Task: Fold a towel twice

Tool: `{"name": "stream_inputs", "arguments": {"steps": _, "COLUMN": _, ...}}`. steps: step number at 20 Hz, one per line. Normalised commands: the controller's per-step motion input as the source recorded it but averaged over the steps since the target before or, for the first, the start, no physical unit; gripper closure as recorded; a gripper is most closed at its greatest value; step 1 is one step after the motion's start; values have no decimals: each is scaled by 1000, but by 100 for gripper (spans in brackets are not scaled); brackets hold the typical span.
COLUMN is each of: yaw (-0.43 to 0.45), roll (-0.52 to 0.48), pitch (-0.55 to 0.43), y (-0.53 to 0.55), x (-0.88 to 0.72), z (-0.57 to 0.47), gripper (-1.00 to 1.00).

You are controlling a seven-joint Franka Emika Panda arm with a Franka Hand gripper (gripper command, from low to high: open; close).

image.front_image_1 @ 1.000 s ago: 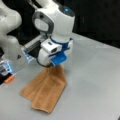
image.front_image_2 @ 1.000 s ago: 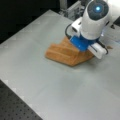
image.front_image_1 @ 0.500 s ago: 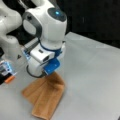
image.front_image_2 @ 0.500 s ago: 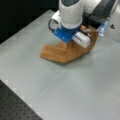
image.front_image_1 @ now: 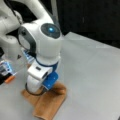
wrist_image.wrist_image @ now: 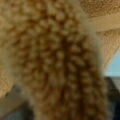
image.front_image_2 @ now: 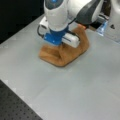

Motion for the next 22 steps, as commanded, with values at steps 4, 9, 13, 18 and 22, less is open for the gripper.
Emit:
{"name": "stream_inputs", "arguments": {"steps": 4, "yaw": 216, "roll": 19, "pitch": 1, "y": -240, "x": 209, "z": -52, "gripper": 100}}
{"name": "stream_inputs", "arguments": {"steps": 9, "yaw": 251, "roll": 8, "pitch": 23, "y": -453, "x": 169, "z": 13, "gripper": 100}}
{"name": "stream_inputs", "arguments": {"steps": 13, "yaw": 272, "roll": -14, "pitch": 55, "y": -485, "x": 191, "z": 27, "gripper": 100}}
{"name": "stream_inputs", "arguments": {"steps": 18, "yaw": 260, "roll": 7, "pitch": 31, "y": -322, "x": 262, "z": -59, "gripper": 100}}
{"name": "stream_inputs", "arguments": {"steps": 22, "yaw": 110, "roll": 67, "pitch": 0, "y": -90, "x": 265, "z": -166, "gripper": 100}}
